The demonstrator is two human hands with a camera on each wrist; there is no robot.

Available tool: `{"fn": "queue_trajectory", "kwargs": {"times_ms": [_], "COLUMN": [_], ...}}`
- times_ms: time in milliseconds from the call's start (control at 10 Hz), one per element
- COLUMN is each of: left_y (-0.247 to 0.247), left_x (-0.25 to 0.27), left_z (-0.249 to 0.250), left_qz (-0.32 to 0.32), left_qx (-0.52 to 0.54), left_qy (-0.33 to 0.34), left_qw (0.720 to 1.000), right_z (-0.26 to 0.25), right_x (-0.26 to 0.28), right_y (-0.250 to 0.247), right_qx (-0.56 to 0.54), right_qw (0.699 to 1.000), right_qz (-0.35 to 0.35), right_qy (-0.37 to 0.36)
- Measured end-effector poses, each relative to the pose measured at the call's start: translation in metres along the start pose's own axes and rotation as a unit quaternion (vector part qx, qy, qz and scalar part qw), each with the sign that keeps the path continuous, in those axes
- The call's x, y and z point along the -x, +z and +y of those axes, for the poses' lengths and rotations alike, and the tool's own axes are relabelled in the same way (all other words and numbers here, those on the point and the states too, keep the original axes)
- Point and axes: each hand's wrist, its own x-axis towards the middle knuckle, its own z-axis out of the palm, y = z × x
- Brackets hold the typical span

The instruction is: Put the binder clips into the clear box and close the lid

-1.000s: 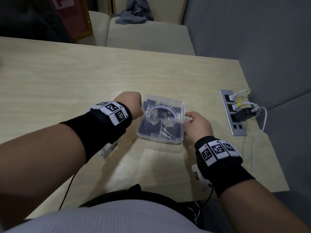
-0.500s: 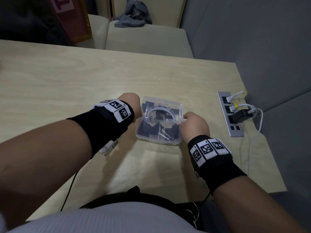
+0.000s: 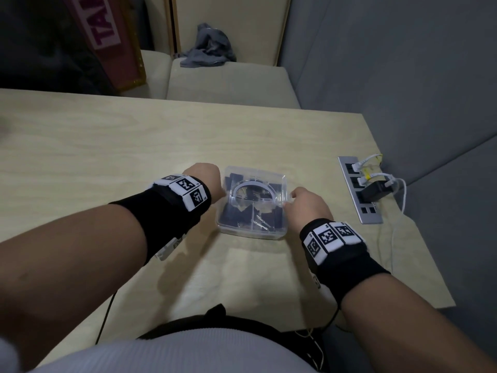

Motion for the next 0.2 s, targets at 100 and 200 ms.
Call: {"fn": "queue_trajectory", "kwargs": {"times_ms": [100,200], "left_y": [-0.002,0.000], "left_x": [0.003,0.009], "left_z": [-0.011,-0.023], "left_qz": [0.022,0.023], "left_qx": [0.030,0.063], "left_qy": [0.000,-0.004], "left_qw": [0.999,0.998], "right_z": [0.005,0.012], "right_x": [0.001,0.008], "right_y": [-0.007,-0.023], "right_qx": [-0.017,-0.022], "right_qw": [1.000,1.000], "right_qz": [-0.013,-0.008], "right_qy": [0.002,-0.018]}}
